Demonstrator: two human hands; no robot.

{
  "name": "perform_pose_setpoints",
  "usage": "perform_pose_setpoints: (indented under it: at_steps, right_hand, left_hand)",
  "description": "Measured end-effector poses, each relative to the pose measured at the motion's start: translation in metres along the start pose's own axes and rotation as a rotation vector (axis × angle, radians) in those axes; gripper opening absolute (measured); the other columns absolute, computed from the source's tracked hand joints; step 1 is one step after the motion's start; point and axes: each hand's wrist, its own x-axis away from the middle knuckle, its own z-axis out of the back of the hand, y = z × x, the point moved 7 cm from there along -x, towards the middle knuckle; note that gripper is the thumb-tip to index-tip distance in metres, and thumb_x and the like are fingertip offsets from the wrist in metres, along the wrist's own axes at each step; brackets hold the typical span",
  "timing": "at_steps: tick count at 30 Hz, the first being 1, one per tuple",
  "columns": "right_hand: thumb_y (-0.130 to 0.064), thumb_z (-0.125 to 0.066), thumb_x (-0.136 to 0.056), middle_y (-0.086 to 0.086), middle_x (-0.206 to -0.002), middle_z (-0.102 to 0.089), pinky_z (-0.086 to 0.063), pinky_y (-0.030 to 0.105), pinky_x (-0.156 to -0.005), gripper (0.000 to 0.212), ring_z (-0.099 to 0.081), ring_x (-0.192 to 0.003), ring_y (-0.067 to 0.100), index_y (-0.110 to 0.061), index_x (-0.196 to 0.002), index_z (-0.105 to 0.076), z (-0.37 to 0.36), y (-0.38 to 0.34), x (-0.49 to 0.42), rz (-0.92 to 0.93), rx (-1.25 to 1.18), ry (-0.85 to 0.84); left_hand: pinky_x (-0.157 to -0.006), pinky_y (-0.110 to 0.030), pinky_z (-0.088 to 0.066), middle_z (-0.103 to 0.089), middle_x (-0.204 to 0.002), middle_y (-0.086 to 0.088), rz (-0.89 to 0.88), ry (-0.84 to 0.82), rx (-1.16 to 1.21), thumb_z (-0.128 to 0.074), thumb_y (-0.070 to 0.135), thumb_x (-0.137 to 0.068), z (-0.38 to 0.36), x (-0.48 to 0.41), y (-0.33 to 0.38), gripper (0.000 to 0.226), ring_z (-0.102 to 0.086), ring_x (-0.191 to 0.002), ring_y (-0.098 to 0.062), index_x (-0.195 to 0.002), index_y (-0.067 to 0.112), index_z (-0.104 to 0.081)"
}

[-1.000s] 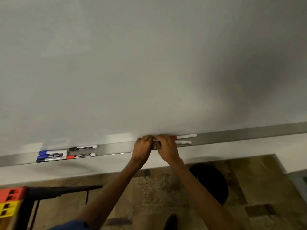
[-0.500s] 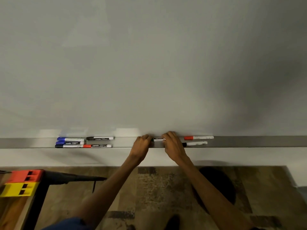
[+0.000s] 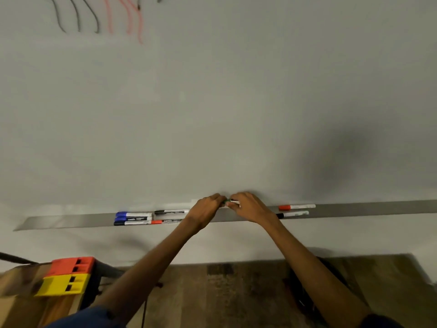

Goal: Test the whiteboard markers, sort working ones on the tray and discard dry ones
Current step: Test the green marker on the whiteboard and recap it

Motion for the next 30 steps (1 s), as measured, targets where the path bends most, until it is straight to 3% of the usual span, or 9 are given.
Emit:
perform_pose_setpoints:
  at_steps: [4, 8, 13, 18, 20, 23, 26, 28, 30]
  right_hand:
    - [-0.056, -0.044, -0.092, 0.006, -0.084, -0.072, -0.05, 0.034, -0.066, 0.043, -0.064, -0.079, 0.026, -0.021, -0.085, -0.067, 0.011, -0.031, 0.009, 0.06, 0.155, 0.11]
    - [-0.053, -0.044, -0.094, 0.007, -0.085, -0.071, -0.042, 0.032, -0.064, 0.043, -0.063, -0.081, 0.027, -0.018, -0.08, -0.066, 0.015, -0.058, 0.013, 0.093, 0.222, 0.101]
    - [-0.055, -0.039, -0.096, 0.005, -0.066, -0.062, -0.036, 0.03, -0.057, 0.053, -0.056, -0.063, 0.022, -0.014, -0.064, -0.052, 0.025, -0.09, 0.011, 0.113, 0.234, 0.048]
    - [-0.069, -0.032, -0.091, 0.0, -0.053, -0.049, -0.039, 0.03, -0.056, 0.067, -0.053, -0.057, 0.02, -0.013, -0.056, -0.04, 0.05, -0.075, 0.009, -0.031, 0.155, 0.084]
    - [-0.072, -0.028, -0.089, -0.001, -0.063, -0.06, -0.045, 0.033, -0.064, 0.07, -0.058, -0.064, 0.019, -0.013, -0.061, -0.053, 0.069, -0.082, 0.009, -0.073, 0.014, 0.183]
    - [-0.061, -0.03, -0.095, -0.005, -0.082, -0.066, -0.047, 0.032, -0.072, 0.053, -0.06, -0.076, 0.015, -0.022, -0.09, -0.065, 0.106, -0.116, 0.006, -0.05, -0.298, 0.33]
    - [-0.041, -0.034, -0.102, -0.001, -0.072, -0.053, -0.04, 0.03, -0.058, 0.019, -0.045, -0.062, 0.015, -0.035, -0.113, -0.048, 0.156, -0.161, 0.003, 0.09, -0.643, 0.454]
    - [-0.027, -0.038, -0.103, 0.01, -0.075, -0.052, -0.038, 0.027, -0.051, 0.024, -0.04, -0.058, 0.017, -0.039, -0.125, -0.039, 0.197, -0.189, 0.01, 0.251, -0.759, 0.565]
    - [-0.025, -0.041, -0.103, 0.014, -0.08, -0.055, -0.039, 0.025, -0.047, 0.022, -0.041, -0.054, 0.018, -0.034, -0.123, -0.048, 0.232, -0.212, 0.018, 0.362, -0.791, 0.647]
  left_hand:
    - [-0.07, -0.036, -0.04, -0.06, -0.114, -0.011, -0.047, 0.053, -0.06, -0.043, 0.004, -0.093, 0.021, 0.02, -0.005, 0.035, -0.06, -0.093, -0.036, -0.125, 0.013, -0.053]
    - [-0.063, -0.032, -0.031, -0.061, -0.109, -0.014, -0.074, 0.107, -0.091, -0.045, 0.001, -0.09, 0.04, 0.042, -0.011, 0.035, -0.06, -0.083, -0.04, -0.122, 0.01, -0.055]
    - [-0.053, -0.029, -0.032, -0.064, -0.091, -0.015, -0.117, 0.181, -0.106, -0.052, -0.004, -0.083, 0.072, 0.063, -0.012, 0.029, -0.06, -0.062, -0.04, -0.108, 0.006, -0.061]
    - [-0.048, -0.031, -0.043, -0.065, -0.092, -0.01, -0.067, 0.366, -0.107, -0.055, -0.002, -0.086, 0.123, 0.078, -0.041, 0.027, -0.06, -0.058, -0.036, -0.108, 0.014, -0.052]
    - [-0.046, -0.03, -0.043, -0.063, -0.087, -0.007, -0.042, 0.471, -0.081, -0.055, 0.008, -0.092, 0.144, 0.085, -0.047, 0.017, -0.058, -0.055, -0.033, -0.105, 0.017, -0.049]
    - [-0.047, -0.028, -0.043, -0.063, -0.087, 0.0, 0.032, 0.656, -0.037, -0.054, 0.02, -0.096, 0.175, 0.086, -0.044, 0.014, -0.06, -0.059, -0.025, -0.109, 0.016, -0.058]
    - [-0.06, -0.027, -0.053, -0.066, -0.102, 0.005, 0.06, 0.846, 0.054, -0.055, 0.027, -0.097, 0.215, 0.084, -0.031, 0.022, -0.065, -0.076, -0.013, -0.115, 0.017, -0.064]
    - [-0.07, -0.02, -0.051, -0.062, -0.113, 0.006, 0.081, 0.959, 0.166, -0.055, 0.027, -0.098, 0.249, 0.082, -0.02, 0.024, -0.063, -0.086, -0.008, -0.117, 0.017, -0.064]
    - [-0.073, -0.016, -0.047, -0.055, -0.12, 0.004, 0.065, 1.056, 0.233, -0.054, 0.025, -0.098, 0.281, 0.078, -0.006, 0.024, -0.059, -0.089, -0.007, -0.118, 0.014, -0.062]
